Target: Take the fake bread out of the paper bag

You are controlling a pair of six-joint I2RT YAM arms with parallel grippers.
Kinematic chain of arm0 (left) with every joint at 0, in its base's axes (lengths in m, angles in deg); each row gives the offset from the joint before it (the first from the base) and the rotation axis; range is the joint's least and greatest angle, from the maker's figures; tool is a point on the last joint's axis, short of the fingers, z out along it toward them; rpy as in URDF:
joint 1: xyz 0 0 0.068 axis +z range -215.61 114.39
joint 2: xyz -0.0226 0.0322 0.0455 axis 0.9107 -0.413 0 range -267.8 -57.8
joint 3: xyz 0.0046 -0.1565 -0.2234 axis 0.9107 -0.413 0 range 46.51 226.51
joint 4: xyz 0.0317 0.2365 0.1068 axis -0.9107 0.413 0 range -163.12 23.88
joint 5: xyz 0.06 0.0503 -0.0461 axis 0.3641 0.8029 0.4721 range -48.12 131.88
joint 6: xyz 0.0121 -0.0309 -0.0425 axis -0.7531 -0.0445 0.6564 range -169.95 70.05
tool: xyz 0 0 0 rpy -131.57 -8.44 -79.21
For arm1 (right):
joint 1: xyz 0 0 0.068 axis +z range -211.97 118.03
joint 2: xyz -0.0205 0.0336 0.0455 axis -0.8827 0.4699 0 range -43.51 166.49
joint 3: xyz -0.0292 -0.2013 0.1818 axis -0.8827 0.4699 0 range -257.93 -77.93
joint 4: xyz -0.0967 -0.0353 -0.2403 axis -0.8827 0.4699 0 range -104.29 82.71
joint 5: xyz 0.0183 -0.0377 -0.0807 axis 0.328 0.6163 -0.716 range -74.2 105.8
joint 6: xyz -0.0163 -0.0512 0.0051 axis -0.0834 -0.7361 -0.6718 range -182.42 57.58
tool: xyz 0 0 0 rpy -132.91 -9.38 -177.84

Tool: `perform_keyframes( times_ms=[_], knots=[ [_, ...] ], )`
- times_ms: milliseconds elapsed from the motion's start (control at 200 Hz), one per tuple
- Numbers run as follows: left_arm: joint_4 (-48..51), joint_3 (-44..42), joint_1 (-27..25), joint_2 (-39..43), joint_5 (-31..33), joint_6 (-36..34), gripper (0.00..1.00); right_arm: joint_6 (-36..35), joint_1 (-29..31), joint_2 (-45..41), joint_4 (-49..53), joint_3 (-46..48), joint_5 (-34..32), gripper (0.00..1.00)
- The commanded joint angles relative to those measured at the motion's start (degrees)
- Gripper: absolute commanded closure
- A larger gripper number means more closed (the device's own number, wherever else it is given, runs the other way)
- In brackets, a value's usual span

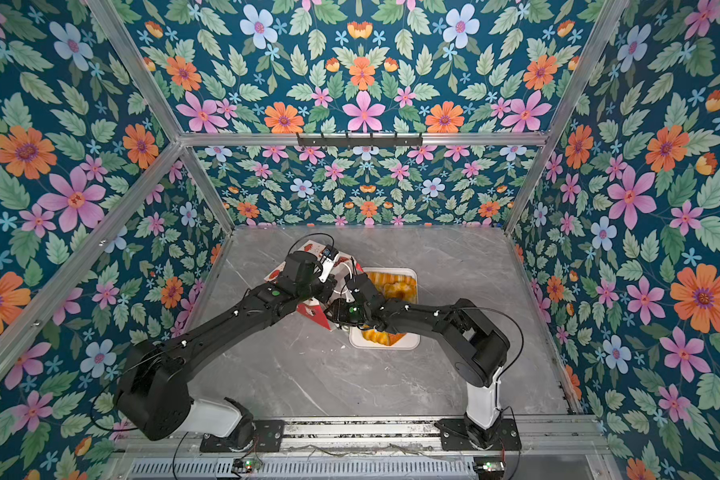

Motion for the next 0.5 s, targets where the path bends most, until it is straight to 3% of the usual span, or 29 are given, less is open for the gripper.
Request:
perform_keyframes(
  times_ms=[0, 495],
  knots=[
    [-1.55, 0.33, -0.26, 0.3, -1.18, 0.92, 1.0, 0.12, -0.05, 0.84, -2.94, -0.96, 0.77, 0.59],
    [-2.34, 0.0, -1.38, 0.58, -2.5, 2.58, 1.0, 1.35, -1.01, 6.15, -6.16, -4.45, 2.89, 0.58]
  ],
)
